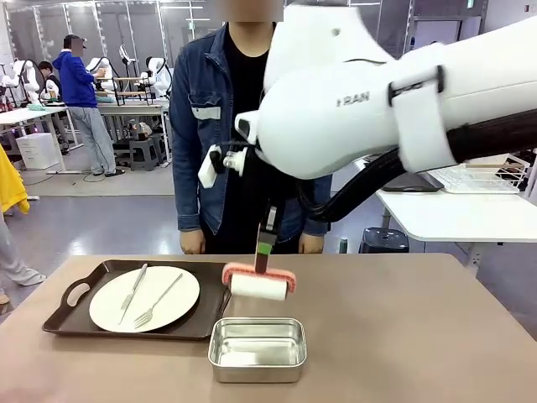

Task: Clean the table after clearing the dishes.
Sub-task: Place the Lint Roller back on top of the Airtight Container.

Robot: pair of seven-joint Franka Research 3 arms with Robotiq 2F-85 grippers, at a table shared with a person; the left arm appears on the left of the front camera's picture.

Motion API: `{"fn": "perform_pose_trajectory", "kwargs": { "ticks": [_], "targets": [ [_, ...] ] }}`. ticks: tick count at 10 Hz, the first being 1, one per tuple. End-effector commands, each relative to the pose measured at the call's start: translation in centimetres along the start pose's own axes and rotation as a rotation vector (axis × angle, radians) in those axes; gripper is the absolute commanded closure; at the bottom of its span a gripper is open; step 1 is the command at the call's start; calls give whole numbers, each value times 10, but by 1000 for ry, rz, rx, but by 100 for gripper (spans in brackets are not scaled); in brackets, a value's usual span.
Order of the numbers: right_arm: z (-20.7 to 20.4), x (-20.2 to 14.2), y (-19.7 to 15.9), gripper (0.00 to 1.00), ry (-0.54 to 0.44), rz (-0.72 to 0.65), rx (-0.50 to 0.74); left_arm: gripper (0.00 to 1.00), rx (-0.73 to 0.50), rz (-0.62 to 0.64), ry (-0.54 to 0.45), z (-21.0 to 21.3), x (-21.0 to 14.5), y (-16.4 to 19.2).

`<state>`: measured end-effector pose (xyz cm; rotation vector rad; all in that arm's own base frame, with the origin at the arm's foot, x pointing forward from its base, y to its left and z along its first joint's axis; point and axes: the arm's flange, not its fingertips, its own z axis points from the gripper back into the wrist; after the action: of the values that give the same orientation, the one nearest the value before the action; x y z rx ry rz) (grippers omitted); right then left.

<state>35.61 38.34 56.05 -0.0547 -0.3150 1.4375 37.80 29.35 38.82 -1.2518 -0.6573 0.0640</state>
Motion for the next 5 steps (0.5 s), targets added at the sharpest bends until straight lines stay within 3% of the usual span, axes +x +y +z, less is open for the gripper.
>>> {"fn": "perform_pose_trajectory", "kwargs": {
  "ticks": [1,5],
  "targets": [
    [-13,22,-3,77,129,4,72,0,-1,-9,7,3,-2,-1],
    [-74,37,5,77,145,-6,205,0,-1,-9,7,3,-2,-1]
  ]
}}
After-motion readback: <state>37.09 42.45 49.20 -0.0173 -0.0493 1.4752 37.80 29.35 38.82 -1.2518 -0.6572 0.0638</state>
